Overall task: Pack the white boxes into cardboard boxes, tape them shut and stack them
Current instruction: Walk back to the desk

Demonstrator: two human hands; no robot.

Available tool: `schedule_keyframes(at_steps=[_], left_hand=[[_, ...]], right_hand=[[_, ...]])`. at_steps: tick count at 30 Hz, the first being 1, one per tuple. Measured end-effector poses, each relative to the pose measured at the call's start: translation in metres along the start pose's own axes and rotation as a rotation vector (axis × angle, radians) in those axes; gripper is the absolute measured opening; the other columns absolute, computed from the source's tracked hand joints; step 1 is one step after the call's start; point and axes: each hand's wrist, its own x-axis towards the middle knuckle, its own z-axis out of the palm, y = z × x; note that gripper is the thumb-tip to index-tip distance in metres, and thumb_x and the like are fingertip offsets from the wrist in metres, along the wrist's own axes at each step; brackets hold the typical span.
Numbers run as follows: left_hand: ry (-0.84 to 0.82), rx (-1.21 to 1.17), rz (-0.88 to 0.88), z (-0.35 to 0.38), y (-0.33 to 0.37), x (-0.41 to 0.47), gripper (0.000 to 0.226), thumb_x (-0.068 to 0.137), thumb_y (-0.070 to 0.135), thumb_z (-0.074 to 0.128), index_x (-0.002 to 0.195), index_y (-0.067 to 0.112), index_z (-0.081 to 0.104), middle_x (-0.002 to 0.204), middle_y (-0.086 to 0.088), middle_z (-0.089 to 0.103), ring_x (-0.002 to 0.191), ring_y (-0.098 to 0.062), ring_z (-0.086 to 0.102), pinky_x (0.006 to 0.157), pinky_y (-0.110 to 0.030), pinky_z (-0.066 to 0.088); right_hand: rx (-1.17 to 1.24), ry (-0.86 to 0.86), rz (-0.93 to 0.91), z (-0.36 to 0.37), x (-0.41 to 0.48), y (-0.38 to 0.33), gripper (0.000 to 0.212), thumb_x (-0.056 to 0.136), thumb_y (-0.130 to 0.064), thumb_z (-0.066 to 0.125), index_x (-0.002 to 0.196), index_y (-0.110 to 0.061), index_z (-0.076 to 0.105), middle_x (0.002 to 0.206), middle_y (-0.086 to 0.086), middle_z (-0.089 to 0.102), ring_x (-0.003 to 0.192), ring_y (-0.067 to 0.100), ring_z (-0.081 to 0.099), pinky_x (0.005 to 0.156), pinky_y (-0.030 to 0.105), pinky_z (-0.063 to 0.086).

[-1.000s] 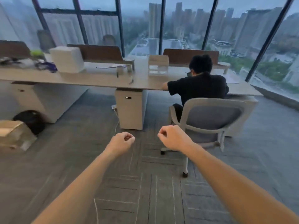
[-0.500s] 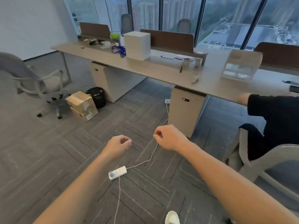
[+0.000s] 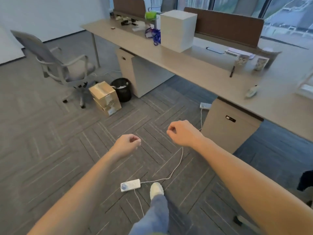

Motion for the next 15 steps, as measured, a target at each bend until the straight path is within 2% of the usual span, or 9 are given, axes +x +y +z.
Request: schedule_keyframes(at_steps=[3, 10, 15], left_hand=[[0.009, -0.055, -0.027, -0.025, -0.003, 0.065, 0.012, 0.098, 0.029, 0.058, 0.102, 0.023, 0.067, 0.094, 0.006, 0.070, 0.085, -0.009, 0.065, 0.067, -0.025, 0.047], [0.039, -0.117, -0.069, -0.119, 0.003, 0.205, 0.012, 0.097, 0.030, 0.058, 0.101, 0.023, 0.067, 0.100, 0.003, 0.070, 0.094, -0.013, 0.067, 0.082, -0.032, 0.054], [0.081, -0.137, -0.102, -0.175, -0.003, 0.290, 0.012, 0.098, 0.031, 0.058, 0.103, 0.023, 0.066, 0.098, 0.003, 0.069, 0.094, -0.013, 0.066, 0.072, -0.026, 0.048]], right_hand=[[-0.050, -0.057, -0.006, -0.008, 0.078, -0.007, 0.025, 0.098, -0.035, 0.049, 0.105, -0.021, 0.068, 0.097, -0.002, 0.070, 0.087, 0.017, 0.064, 0.082, 0.036, 0.055], [-0.124, -0.141, -0.067, -0.043, 0.247, -0.052, 0.027, 0.099, -0.037, 0.048, 0.111, -0.021, 0.066, 0.103, -0.001, 0.068, 0.092, 0.018, 0.064, 0.086, 0.040, 0.055], [-0.145, -0.212, -0.126, -0.054, 0.364, -0.071, 0.028, 0.100, -0.037, 0.048, 0.115, -0.021, 0.065, 0.103, -0.002, 0.068, 0.090, 0.016, 0.064, 0.086, 0.040, 0.056]])
